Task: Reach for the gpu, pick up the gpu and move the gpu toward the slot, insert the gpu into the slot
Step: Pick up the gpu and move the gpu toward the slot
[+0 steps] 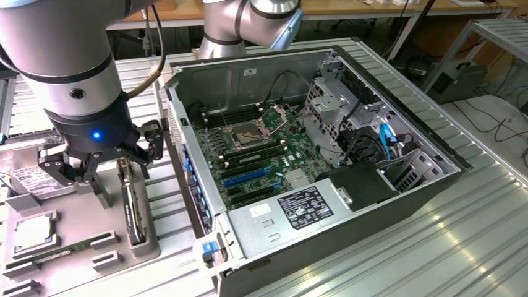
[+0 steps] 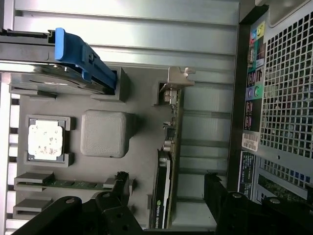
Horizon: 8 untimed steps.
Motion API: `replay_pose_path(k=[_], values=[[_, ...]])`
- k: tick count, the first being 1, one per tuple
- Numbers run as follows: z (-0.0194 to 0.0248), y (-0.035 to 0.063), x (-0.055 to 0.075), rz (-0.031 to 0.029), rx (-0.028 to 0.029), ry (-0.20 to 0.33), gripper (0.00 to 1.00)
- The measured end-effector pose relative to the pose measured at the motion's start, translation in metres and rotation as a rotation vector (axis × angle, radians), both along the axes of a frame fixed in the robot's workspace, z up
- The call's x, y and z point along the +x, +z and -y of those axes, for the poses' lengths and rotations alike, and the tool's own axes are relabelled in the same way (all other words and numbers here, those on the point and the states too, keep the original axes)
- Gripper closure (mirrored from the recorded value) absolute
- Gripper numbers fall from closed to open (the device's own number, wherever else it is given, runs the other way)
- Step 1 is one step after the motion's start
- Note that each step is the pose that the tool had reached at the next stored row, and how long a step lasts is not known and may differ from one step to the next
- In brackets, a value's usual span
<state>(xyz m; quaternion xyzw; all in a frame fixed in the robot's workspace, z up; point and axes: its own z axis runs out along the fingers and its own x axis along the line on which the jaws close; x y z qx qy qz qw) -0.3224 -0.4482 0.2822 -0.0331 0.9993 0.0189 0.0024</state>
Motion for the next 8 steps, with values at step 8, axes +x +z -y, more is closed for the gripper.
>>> replay_pose_path(k=[8], values=[[0.0000,-0.0092,-0.0005,0.0006,0.0000,0.000,0.28]])
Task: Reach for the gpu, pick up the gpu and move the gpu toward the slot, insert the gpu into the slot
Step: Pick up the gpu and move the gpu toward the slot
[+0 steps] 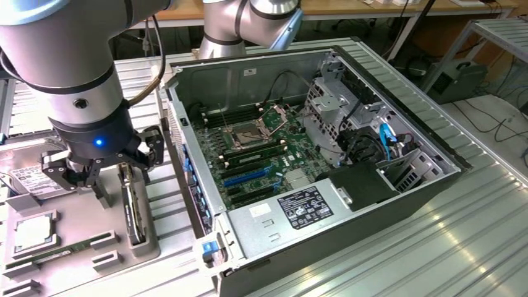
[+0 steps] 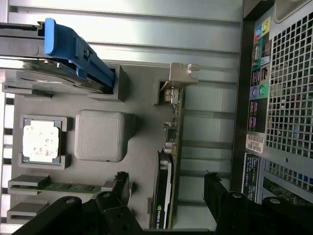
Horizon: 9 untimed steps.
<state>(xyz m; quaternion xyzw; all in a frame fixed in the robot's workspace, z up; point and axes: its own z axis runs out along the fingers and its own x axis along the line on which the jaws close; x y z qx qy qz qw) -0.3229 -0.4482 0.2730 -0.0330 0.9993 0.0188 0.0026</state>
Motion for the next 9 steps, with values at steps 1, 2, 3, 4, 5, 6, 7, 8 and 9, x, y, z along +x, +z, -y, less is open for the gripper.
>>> replay_pose_path(k=[1,2,3,4,5,6,7,8,9], values=[[0.0000,-0.0007,-0.0001,0.0000,0.0000,0.000,0.28],[0.0000,-0.0014,-0.0002,0.0000,0.0000,0.000,0.28],[0.0000,-0.0023,-0.0003,0.0000,0.0000,0.000,0.28],[0.0000,-0.0031,-0.0004,0.0001,0.0000,0.000,0.28],[0.0000,-0.0039,-0.0006,0.0001,0.0001,0.000,0.28],[0.0000,-0.0044,-0.0009,0.0000,-0.0001,0.000,0.28],[0.0000,-0.0048,-0.0011,0.0000,-0.0001,0.000,0.28],[-0.0003,-0.0050,-0.0012,0.0000,-0.0001,0.000,0.28],[-0.0008,-0.0052,-0.0013,0.0001,0.0000,0.000,0.28]])
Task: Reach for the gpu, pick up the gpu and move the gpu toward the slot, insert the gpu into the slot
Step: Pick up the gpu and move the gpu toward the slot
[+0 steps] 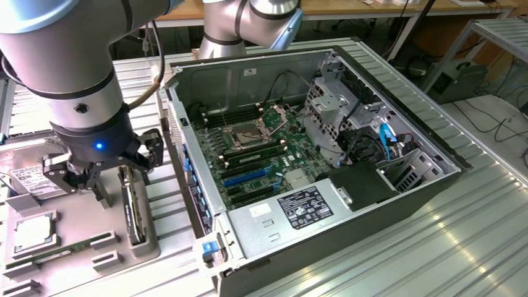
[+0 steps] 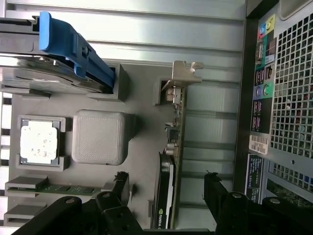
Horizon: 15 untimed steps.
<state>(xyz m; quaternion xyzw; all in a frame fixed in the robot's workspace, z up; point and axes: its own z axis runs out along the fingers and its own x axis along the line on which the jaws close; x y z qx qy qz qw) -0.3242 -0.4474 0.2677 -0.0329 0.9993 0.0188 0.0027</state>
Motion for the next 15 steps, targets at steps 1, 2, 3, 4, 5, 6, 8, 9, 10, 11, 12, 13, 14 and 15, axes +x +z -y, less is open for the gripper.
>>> replay_pose_path(k=[1,2,3,4,5,6,8,9,10,11,12,13,14,15], values=[[-0.0006,-0.0001,0.000,-0.0001,-0.0001,0.000,0.28],[-0.0013,-0.0003,0.000,0.0001,0.0000,0.000,0.28],[-0.0014,-0.0005,0.000,0.0002,0.0001,0.000,0.28],[-0.0014,-0.0009,0.000,0.0001,0.0000,0.000,0.28],[-0.0015,-0.0015,0.000,0.0001,0.0001,0.000,0.28],[-0.0015,-0.0022,0.000,0.0000,0.0000,0.000,0.28],[-0.0015,-0.0040,0.000,0.0000,0.0000,0.000,0.28],[-0.0015,-0.0050,0.000,0.0000,-0.0004,0.000,0.28],[-0.0015,-0.0064,0.000,0.0001,-0.0021,0.000,0.28],[-0.0015,-0.0079,0.000,0.0001,-0.0051,0.000,0.28],[-0.0015,-0.0095,0.000,0.0000,-0.0070,0.000,0.28],[-0.0015,-0.0109,0.000,-0.0001,-0.0075,0.000,0.28],[-0.0015,-0.0118,0.000,-0.0002,-0.0077,0.000,0.28],[-0.0015,-0.0125,0.000,-0.0005,-0.0076,0.000,0.28]])
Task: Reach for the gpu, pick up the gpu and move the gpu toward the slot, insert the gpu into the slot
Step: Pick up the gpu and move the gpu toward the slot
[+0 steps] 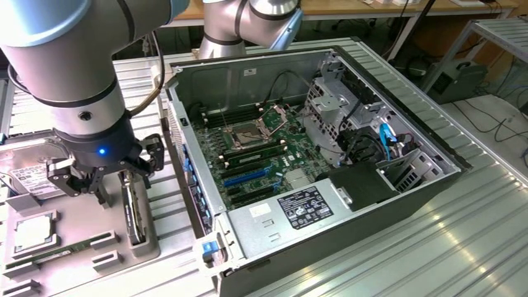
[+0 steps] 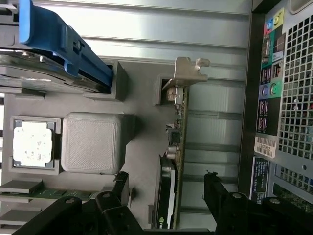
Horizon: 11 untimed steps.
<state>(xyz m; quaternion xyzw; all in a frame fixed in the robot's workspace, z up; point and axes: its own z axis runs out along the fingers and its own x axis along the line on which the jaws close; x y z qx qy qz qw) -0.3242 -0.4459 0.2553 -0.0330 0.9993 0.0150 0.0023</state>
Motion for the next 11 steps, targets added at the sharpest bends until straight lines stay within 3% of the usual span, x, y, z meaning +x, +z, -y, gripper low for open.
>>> replay_pose_path(k=[11], values=[[0.0004,-0.0094,-0.0001,-0.0018,0.0000,0.000,0.28]])
